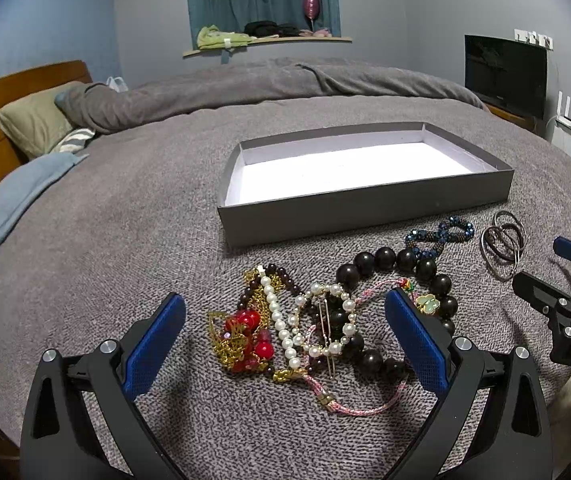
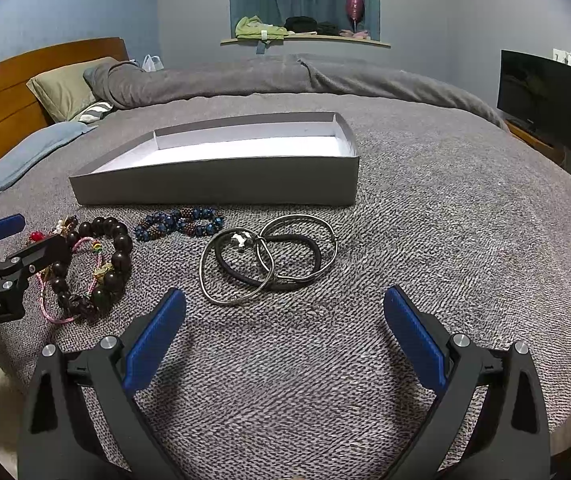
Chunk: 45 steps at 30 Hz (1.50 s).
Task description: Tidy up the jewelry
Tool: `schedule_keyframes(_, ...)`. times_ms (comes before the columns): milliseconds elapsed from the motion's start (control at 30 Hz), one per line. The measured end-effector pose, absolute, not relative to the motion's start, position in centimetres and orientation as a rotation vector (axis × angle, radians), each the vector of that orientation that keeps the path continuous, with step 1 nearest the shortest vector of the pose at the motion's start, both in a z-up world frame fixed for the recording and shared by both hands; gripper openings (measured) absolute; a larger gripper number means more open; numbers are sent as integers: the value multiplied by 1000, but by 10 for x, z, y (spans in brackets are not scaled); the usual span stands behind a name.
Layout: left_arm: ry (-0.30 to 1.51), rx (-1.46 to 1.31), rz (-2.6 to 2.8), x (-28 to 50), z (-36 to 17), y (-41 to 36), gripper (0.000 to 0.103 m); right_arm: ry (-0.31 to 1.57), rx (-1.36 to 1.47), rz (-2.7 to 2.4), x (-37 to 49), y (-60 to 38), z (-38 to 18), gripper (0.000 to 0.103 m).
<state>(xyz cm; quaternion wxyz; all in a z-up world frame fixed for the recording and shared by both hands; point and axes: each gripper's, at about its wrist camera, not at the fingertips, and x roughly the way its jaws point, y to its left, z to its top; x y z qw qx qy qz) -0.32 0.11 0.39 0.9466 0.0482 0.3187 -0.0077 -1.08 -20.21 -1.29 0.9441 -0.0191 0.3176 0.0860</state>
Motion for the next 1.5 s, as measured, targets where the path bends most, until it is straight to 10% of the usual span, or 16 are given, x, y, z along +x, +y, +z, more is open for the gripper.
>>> schedule_keyframes(1500,652,106,-14,-4,2,-1,99,656,-49,182,-9,-202,-14,98)
